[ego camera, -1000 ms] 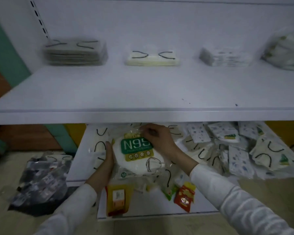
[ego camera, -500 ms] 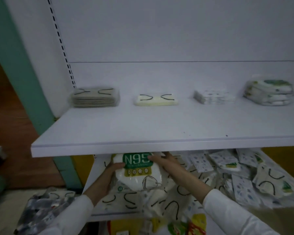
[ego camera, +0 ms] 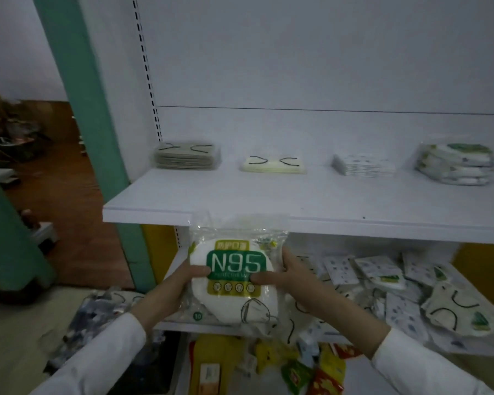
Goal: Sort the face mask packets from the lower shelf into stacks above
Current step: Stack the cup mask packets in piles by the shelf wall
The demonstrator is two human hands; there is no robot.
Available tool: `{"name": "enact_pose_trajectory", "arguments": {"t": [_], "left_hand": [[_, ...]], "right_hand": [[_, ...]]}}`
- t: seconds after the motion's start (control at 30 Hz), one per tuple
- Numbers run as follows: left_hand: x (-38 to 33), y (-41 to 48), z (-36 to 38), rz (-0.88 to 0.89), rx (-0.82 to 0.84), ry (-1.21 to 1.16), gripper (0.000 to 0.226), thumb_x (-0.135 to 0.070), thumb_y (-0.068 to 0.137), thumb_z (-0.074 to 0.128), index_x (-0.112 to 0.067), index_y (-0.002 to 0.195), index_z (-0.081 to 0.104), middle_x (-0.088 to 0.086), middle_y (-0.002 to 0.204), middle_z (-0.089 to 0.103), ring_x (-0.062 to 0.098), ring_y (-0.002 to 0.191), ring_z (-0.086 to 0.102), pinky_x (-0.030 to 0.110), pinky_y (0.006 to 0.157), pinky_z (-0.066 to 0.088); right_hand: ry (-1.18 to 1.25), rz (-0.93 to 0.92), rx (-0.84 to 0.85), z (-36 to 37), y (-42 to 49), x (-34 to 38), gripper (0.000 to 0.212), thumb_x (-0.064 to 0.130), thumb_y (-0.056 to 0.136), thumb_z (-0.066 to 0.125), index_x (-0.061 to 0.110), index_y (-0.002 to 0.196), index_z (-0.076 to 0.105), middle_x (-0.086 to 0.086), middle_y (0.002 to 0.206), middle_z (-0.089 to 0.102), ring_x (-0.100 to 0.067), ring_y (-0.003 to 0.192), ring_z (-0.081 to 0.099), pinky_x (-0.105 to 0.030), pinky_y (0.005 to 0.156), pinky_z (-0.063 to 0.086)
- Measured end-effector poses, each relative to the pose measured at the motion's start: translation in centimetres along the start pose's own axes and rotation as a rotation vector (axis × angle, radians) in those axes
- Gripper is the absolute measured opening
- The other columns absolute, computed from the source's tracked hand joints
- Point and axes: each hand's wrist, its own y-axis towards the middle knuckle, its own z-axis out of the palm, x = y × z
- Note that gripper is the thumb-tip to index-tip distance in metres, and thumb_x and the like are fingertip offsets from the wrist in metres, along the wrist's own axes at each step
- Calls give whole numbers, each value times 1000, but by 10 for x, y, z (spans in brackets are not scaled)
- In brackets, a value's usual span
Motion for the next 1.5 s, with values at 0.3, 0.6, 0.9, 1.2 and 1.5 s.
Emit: {"name": "enact_pose_trajectory", "arguments": {"t": [0.3, 0.6, 0.9, 1.2, 1.5], "left_hand": [[-83, 36, 58, 338, 4, 85, 90, -27, 42, 78, -4, 125, 52, 8, 97, 74, 23, 85, 71, 33, 67, 58], [-90, 142, 164, 328, 46, 143, 48, -12, 80, 70, -12, 122, 47, 9, 108, 65, 18, 84, 67, 27, 63, 54], [-43, 204, 321, 230, 379, 235, 42, -18, 85, 65, -15, 122, 45, 7, 111, 65, 17, 89, 68, 25, 64, 54], [14, 226, 488, 175, 434, 199, 44, -18, 87, 64, -10, 124, 43, 7, 114, 62, 16, 91, 64, 24, 67, 53], [51, 266, 614, 173, 386, 203, 52, -27, 84, 67, -13, 130, 48, 6, 119, 65, 19, 100, 66, 33, 81, 55]], "right_hand": [[114, -327, -67, -38, 9, 78, 79, 30, 61, 79, 20, 132, 45, -7, 122, 65, -25, 108, 65, -42, 94, 51], [256, -267, -501, -144, 7, 83, 73, 50, 61, 74, 10, 120, 61, -10, 113, 70, -29, 107, 65, -47, 100, 46], [311, -185, -851, -278, -70, 66, 28, 22, 89, 61, 2, 109, 63, -11, 89, 74, -21, 76, 72, -29, 67, 58], [309, -133, -950, -432, -151, 43, 25, 21, 86, 65, 2, 103, 63, -12, 84, 74, -27, 76, 71, -37, 73, 57], [240, -119, -886, -566, -194, 41, 24, 25, 89, 61, 4, 100, 63, -8, 79, 73, -21, 66, 69, -24, 56, 56]]}}
